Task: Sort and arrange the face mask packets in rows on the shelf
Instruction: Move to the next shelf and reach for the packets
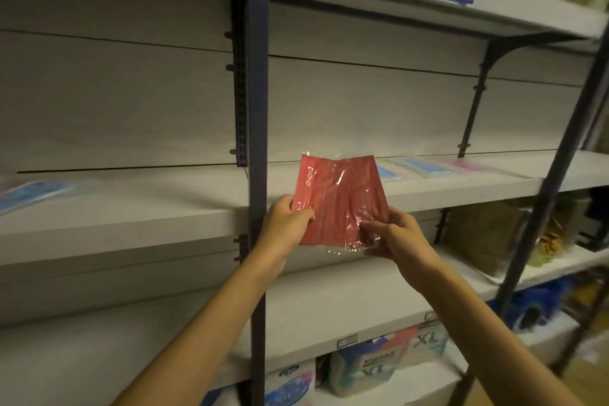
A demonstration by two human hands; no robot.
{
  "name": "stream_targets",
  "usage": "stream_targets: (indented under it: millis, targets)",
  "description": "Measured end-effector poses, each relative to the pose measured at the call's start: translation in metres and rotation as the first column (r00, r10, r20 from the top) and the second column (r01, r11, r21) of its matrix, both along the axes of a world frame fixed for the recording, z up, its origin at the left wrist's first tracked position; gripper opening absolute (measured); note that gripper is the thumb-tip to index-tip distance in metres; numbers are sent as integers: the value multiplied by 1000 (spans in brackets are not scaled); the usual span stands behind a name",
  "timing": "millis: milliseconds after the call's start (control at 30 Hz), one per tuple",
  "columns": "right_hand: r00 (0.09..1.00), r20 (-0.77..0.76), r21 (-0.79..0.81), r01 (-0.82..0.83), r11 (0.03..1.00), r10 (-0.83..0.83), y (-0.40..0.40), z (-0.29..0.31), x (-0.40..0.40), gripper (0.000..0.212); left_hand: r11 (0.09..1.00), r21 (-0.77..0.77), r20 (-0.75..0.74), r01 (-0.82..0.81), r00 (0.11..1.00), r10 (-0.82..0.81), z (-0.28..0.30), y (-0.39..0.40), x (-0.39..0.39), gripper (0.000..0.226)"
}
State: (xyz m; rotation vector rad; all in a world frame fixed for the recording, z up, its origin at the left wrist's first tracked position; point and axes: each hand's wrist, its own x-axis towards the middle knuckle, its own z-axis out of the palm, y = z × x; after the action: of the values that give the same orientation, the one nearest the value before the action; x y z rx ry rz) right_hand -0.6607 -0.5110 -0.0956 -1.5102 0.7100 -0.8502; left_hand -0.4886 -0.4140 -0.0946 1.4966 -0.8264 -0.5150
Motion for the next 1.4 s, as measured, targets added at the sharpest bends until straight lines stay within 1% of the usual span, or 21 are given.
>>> stream_targets:
  millis: [133,233,300,467,567,633,700,733,767,833,867,900,933,967,1033,1100,1167,1267,1333,1400]
  targets:
    - [1000,-19,5,-5,1000,5,-55,11,7,19,998,-22,-15,-51,999,50,13,-40,9,19]
    - [1000,-25,16,0,1000,0,-96,19,19,21,992,-4,-7,-123,992,123,22,-70,23,18]
    - [999,-32,-11,-15,1000,14,-121,25,29,25,991,22,13,-132,991,132,28,-92,36,18]
    - [1000,2,-20,-2,1000,2,-170,35,50,28,964,154,138,-216,971,196,30,-151,75,15]
    - [998,-59,-36,-26,999,24,-193,32,58,25,937,281,241,-207,960,140,23,-181,84,25]
    - [995,-93,-37,-43,998,40,-206,33,62,18,915,329,288,-232,948,137,21,-196,85,29]
    - [995,-86,-30,-54,998,51,-216,36,65,13,883,362,385,-300,910,152,23,-208,87,26]
    - [995,-82,-29,-57,998,55,-221,37,67,15,855,389,453,-343,879,146,25,-213,88,28]
    - [994,-96,-34,-62,998,58,-225,38,69,16,818,417,526,-396,839,138,27,-218,89,37]
    - [988,-133,-50,-80,996,73,-236,38,73,13,739,447,662,-504,742,106,24,-227,89,64]
    - [987,-141,-55,-88,995,79,-241,38,76,13,721,435,717,-539,692,85,22,-230,90,69]
    - [986,-147,-54,-94,994,85,-246,38,80,13,723,411,767,-556,640,57,20,-231,90,63]
    - [985,-148,-53,-100,994,92,-250,38,83,13,737,395,804,-549,595,13,16,-232,91,50]
    - [983,-156,-56,-109,992,99,-254,38,88,12,748,410,818,-522,573,-48,14,-231,94,38]
    - [978,-180,-61,-119,991,106,-261,37,98,15,748,479,806,-460,568,-167,11,-227,97,34]
    - [972,-207,-53,-123,991,109,-265,32,109,19,737,515,795,-437,566,-220,11,-224,99,35]
    - [965,-236,-72,-134,988,114,-265,26,118,16,737,497,815,-458,537,-216,8,-224,98,31]
    - [952,-287,-138,-156,978,111,-262,21,129,3,730,463,841,-502,508,-184,7,-225,100,31]
    - [945,-308,-176,-171,969,111,-260,22,136,3,735,453,838,-504,523,-158,6,-226,100,32]
    - [939,-333,-229,-171,958,88,-257,24,144,8,750,435,822,-499,560,-104,6,-226,101,34]
